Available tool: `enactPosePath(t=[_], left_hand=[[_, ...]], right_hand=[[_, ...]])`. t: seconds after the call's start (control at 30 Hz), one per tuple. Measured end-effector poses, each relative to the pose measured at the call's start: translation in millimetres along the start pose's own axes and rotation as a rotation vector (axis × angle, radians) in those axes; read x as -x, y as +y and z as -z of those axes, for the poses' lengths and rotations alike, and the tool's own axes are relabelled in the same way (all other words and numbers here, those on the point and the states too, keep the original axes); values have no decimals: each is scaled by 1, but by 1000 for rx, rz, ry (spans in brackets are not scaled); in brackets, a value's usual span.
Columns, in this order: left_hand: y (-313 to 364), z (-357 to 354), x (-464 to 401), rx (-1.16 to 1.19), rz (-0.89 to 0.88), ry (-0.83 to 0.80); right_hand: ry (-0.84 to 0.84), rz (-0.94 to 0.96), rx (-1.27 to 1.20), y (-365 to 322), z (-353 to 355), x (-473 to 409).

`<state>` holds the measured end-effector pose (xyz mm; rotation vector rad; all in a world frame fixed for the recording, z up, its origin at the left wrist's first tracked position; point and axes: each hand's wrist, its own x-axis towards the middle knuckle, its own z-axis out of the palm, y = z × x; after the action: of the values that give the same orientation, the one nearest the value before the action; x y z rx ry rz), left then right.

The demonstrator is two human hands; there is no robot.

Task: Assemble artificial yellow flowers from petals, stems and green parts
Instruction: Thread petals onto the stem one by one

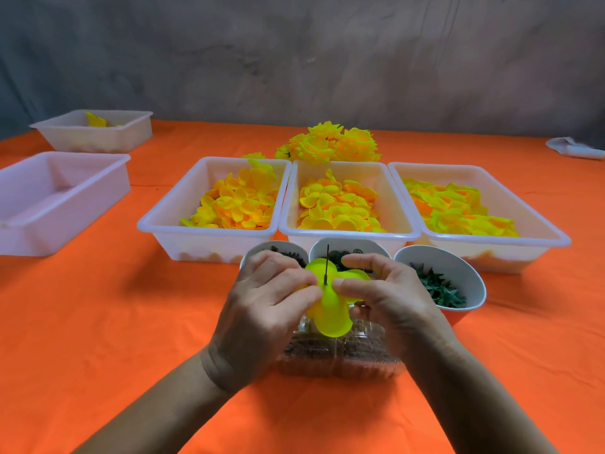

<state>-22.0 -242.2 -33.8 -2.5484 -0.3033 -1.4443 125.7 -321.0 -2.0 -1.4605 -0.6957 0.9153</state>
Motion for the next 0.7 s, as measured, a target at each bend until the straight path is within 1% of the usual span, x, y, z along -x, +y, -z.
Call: enactPosePath(t=[0.1,0.2,0.27,0.4,0.5,0.6,0.7], left_hand=[[0,-1,-1,25,1,-23],[-1,4,-2,102,22,-88],[1,7,-4,212,135,-108],[5,5,-16,456,509,-20],[5,-4,-23,559,654,-32],[3,-9,-22,693,719,-67],[-2,-11,-20,670,666,-92]], right_hand=[[4,-8,-22,3,1,-1],[5,-16,-17,3,2,-1],[-10,-41,-46,1,4,-2],[-40,-76,-72,-1,7,-4],[-21,-49,-42,-1,6,-3],[8,-14,53,0,6,-3],[-10,23,121,1,7,-3]])
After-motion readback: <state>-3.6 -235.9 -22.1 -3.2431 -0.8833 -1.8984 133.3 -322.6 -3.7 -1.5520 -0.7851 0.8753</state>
